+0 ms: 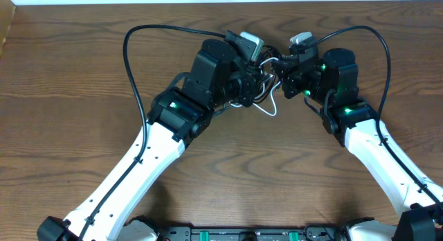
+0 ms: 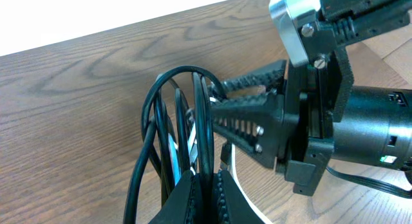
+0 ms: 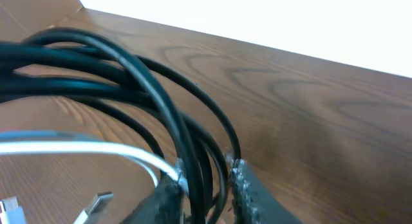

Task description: Untangle cables

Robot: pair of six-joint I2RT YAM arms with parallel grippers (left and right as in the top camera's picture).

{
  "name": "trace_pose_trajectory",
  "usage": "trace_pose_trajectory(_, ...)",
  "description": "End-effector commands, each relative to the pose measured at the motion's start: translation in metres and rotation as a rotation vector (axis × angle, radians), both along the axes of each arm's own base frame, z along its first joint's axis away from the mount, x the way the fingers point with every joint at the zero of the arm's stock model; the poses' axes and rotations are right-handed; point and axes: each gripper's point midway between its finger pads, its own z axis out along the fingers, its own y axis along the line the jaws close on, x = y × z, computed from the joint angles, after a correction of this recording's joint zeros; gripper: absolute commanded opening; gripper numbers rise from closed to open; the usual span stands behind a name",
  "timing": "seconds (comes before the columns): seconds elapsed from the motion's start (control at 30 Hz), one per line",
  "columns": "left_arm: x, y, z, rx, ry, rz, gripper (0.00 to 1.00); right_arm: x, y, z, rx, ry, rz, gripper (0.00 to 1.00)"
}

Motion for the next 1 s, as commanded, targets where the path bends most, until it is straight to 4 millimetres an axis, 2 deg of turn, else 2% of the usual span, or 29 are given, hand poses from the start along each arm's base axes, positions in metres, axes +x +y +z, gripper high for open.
trace_pose_trajectory(0.0,0.002,-0.004,0.018,-0.030,-0.027,-0.001,0.08,0.003,0.001,0.008,0.003,-0.020,-0.001,0.34)
trace_pose_trajectory(0.03,0.002,-0.004,0.018,-0.032,-0.025,0.001,0.07,0.003,0.001,0.008,0.003,-0.020,-0.001,0.25)
trace_pose_trajectory(0.07,0.002,-0.004,0.018,-0.033,-0.026,0.001,0.07,0.003,0.000,0.008,0.002,-0.019,-0.003,0.07)
trace_pose_trajectory(0.1,0.002,-0.004,0.018,-0.033,-0.026,0.001,0.07,0.004,-0.001,0.007,-0.003,-0.018,-0.013,0.01)
trace_pose_trajectory(0.4,0.003,-0.003,0.018,-0.029,-0.029,0.008,0.08,0.004,-0.007,0.001,-0.023,0.004,-0.043,0.01)
trace_pose_trajectory(0.47,0.005,-0.001,0.018,-0.022,-0.034,0.023,0.22,0.005,-0.009,0.000,-0.023,0.008,-0.047,0.01)
trace_pose_trajectory(0.53,0.009,0.004,0.018,-0.007,-0.044,0.051,0.59,0.004,-0.010,-0.001,-0.025,0.015,-0.049,0.01)
trace_pose_trajectory(0.6,0.014,0.010,0.017,0.012,-0.058,0.089,0.84,0.004,-0.011,-0.002,-0.027,0.019,-0.051,0.01)
trace_pose_trajectory(0.83,0.019,0.017,0.016,0.037,-0.073,0.136,0.85,0.003,-0.012,-0.005,-0.032,0.032,-0.054,0.01)
trace_pose_trajectory(0.97,0.030,0.038,0.003,0.127,-0.076,0.247,0.85,0.003,-0.013,-0.006,-0.032,0.036,-0.054,0.01)
